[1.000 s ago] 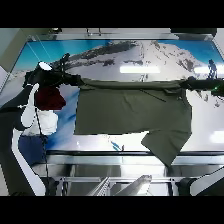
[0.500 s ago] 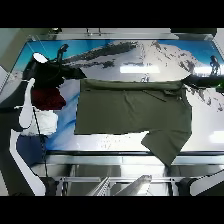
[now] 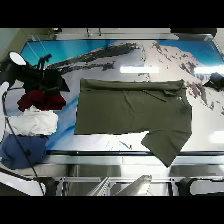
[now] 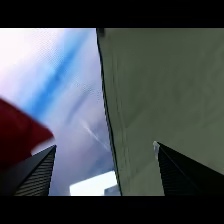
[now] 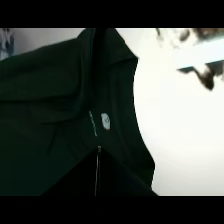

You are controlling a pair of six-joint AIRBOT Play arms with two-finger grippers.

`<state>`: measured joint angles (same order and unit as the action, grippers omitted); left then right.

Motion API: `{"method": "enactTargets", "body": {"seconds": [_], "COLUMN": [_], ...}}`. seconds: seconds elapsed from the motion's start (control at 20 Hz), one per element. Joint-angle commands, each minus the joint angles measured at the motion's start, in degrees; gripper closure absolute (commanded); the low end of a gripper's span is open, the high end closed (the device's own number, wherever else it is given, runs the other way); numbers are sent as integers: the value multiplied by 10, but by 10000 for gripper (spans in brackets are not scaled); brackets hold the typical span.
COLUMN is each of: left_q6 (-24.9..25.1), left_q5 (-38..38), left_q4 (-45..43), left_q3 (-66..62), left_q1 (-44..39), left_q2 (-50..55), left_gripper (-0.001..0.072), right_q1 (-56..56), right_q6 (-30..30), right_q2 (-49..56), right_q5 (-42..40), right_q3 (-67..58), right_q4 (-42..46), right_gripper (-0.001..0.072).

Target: Fold the shirts.

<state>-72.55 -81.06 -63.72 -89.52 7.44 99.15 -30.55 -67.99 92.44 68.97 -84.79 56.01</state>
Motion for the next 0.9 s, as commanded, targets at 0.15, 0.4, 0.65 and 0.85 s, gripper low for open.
{"method": "enactTargets", "body": {"seconds": [0.15, 0.4, 0.65, 0.85], "left_q6": [5, 74, 112, 124], "left_q5": [68, 97, 8, -1], "left_q4": [36, 148, 149, 149], "left_q3": [315, 325, 297, 296], "left_q1": [4, -5, -59, -57], "left_q2": [-83, -31, 5, -5], "left_gripper": [7, 16, 545, 693], "right_q1": [-19, -30, -58, -152], "right_q6": [47, 85, 63, 0], "right_q2": [-133, -187, -208, -284], "right_q5": [-6, 8, 66, 71], "right_q3": [250, 338, 351, 408], "right_q4": [-108, -172, -173, -134], "right_gripper": [698, 698, 698, 684]}}
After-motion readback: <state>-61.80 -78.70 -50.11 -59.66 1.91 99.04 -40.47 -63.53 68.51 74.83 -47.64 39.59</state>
